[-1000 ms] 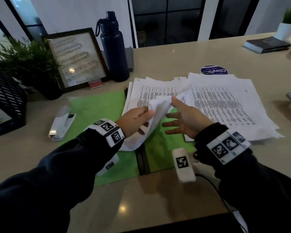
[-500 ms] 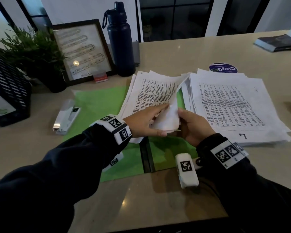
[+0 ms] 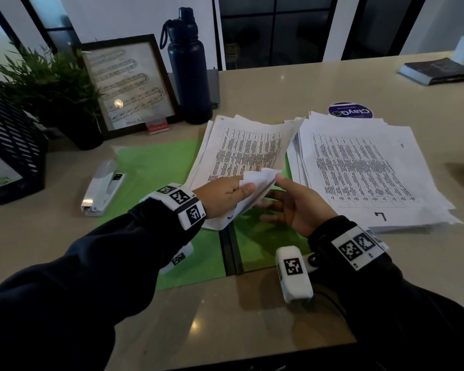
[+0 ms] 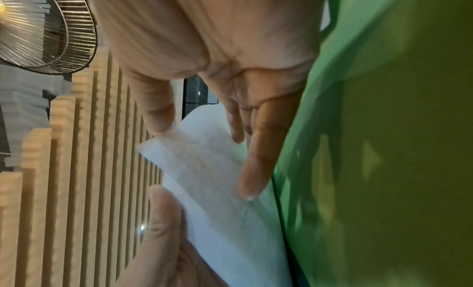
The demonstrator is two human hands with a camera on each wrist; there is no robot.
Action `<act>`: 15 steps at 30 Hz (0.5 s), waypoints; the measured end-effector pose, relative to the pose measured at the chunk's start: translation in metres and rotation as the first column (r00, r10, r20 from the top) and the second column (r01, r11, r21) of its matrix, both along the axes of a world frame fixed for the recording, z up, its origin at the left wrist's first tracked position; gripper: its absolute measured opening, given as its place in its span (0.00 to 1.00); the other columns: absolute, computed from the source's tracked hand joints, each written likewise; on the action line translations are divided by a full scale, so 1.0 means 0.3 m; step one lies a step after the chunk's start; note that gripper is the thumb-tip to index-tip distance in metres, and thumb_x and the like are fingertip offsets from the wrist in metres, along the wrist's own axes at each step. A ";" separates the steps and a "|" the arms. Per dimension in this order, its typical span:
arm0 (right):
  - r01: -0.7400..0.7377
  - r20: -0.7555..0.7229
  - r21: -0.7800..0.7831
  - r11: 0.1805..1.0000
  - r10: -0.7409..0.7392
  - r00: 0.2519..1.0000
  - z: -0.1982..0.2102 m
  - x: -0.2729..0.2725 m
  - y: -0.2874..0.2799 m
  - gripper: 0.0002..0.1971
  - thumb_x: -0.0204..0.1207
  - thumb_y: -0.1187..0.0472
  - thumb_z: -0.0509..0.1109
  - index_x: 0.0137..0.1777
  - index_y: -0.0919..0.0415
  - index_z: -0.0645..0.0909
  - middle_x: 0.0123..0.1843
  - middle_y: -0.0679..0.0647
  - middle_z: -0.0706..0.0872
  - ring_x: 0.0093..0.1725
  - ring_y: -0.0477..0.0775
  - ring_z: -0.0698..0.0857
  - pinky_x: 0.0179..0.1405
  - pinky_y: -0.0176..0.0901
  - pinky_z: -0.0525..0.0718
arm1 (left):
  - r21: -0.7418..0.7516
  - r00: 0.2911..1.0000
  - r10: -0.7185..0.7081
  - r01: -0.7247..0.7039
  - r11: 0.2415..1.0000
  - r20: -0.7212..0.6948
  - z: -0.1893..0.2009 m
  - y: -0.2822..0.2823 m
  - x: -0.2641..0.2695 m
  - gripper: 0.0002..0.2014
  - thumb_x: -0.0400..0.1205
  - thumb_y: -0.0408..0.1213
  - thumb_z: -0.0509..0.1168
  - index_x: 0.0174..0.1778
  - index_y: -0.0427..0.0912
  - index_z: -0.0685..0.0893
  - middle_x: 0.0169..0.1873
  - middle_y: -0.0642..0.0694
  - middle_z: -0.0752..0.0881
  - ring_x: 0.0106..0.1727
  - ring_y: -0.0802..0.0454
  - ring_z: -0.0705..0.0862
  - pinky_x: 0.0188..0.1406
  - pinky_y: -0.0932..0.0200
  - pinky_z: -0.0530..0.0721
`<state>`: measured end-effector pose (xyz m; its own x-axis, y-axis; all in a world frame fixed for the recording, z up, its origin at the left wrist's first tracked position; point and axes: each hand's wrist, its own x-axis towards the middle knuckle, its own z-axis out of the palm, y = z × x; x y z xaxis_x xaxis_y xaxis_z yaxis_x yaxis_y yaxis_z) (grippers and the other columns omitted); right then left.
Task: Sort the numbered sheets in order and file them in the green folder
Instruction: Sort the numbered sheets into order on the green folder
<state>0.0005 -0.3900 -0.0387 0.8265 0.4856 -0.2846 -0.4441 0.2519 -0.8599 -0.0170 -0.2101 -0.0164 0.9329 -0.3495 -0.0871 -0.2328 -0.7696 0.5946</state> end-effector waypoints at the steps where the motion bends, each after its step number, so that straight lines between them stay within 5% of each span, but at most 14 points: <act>1: -0.001 -0.010 0.007 1.000 0.002 1.000 0.000 -0.001 -0.001 0.17 0.74 0.51 0.64 0.60 0.59 0.79 0.43 0.57 0.88 0.38 0.53 0.88 0.33 0.47 0.89 | 0.015 1.000 0.028 -0.028 0.999 0.002 -0.001 0.000 0.003 0.39 0.76 0.71 0.41 0.41 0.38 0.79 0.39 0.36 0.84 0.42 0.45 0.80 0.45 0.56 0.75; 4: 0.042 -0.044 -0.017 0.999 -0.042 0.998 0.002 -0.003 0.001 0.08 0.81 0.62 0.61 0.56 0.60 0.78 0.45 0.60 0.86 0.42 0.58 0.86 0.31 0.47 0.89 | 0.086 0.997 0.074 -0.077 0.993 0.037 -0.005 -0.004 0.001 0.25 0.86 0.45 0.52 0.21 0.43 0.67 0.22 0.47 0.72 0.38 0.45 0.78 0.46 0.51 0.75; 7: 0.122 -0.056 -0.178 0.976 -0.134 0.989 -0.004 0.006 0.008 0.13 0.78 0.77 0.54 0.49 0.63 0.77 0.52 0.64 0.82 0.47 0.65 0.82 0.25 0.46 0.88 | 0.030 0.974 0.153 -0.160 0.987 0.165 0.031 -0.009 -0.006 0.24 0.87 0.39 0.52 0.22 0.45 0.62 0.22 0.49 0.64 0.25 0.53 0.66 0.28 0.63 0.67; 9: 0.123 -0.044 -0.294 0.948 -0.142 0.989 -0.008 0.009 0.007 0.15 0.78 0.80 0.51 0.45 0.64 0.76 0.51 0.63 0.80 0.46 0.65 0.81 0.20 0.42 0.86 | -0.118 0.868 0.366 -0.347 0.930 0.334 0.056 0.001 -0.006 0.23 0.87 0.37 0.52 0.23 0.46 0.62 0.22 0.52 0.64 0.24 0.59 0.63 0.24 0.61 0.62; 12: 0.092 -0.018 -0.396 0.914 -0.108 0.994 -0.016 0.014 0.000 0.17 0.78 0.80 0.50 0.43 0.62 0.75 0.41 0.59 0.80 0.31 0.55 0.84 0.20 0.43 0.87 | -0.394 0.571 0.611 -0.469 0.791 0.548 0.078 0.032 -0.006 0.17 0.84 0.34 0.52 0.32 0.32 0.78 0.24 0.45 0.74 0.24 0.50 0.69 0.28 0.65 0.57; 15: 0.100 0.033 -0.470 0.877 -0.096 0.995 -0.019 0.017 -0.002 0.18 0.77 0.81 0.49 0.41 0.61 0.75 0.32 0.57 0.74 0.19 0.50 0.76 0.23 0.45 0.86 | -0.400 0.527 0.620 -0.478 0.782 0.581 0.075 0.038 -0.004 0.19 0.82 0.34 0.51 0.50 0.21 0.80 0.35 0.29 0.84 0.34 0.39 0.80 0.31 0.60 0.60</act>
